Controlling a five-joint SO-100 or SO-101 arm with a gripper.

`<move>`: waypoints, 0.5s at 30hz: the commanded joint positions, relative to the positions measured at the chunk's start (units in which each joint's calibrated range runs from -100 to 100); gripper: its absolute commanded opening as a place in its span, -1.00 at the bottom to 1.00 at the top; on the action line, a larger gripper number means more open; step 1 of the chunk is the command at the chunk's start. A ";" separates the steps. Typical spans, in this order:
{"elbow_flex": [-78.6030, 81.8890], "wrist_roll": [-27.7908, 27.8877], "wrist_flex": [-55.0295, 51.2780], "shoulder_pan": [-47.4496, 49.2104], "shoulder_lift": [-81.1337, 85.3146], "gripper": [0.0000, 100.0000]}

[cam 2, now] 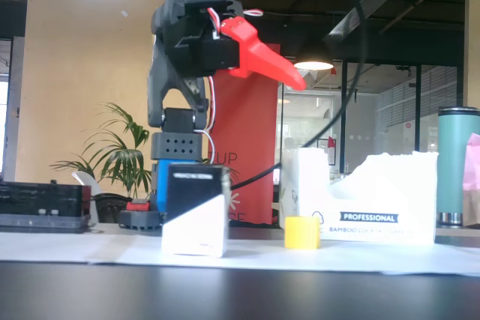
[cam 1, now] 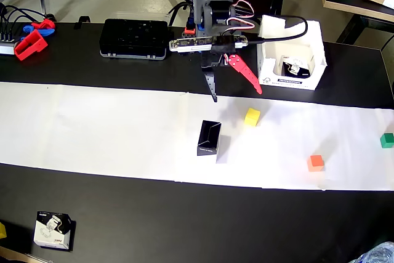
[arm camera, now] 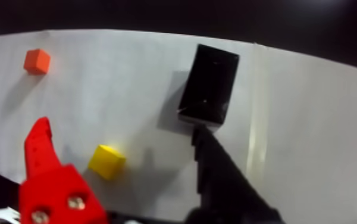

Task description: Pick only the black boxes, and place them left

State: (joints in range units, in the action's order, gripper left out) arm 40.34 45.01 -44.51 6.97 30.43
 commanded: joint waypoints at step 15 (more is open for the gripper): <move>-18.53 -4.85 0.71 -5.80 -18.46 -0.10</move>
State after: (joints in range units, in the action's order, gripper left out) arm 28.07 40.22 -44.51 2.54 12.39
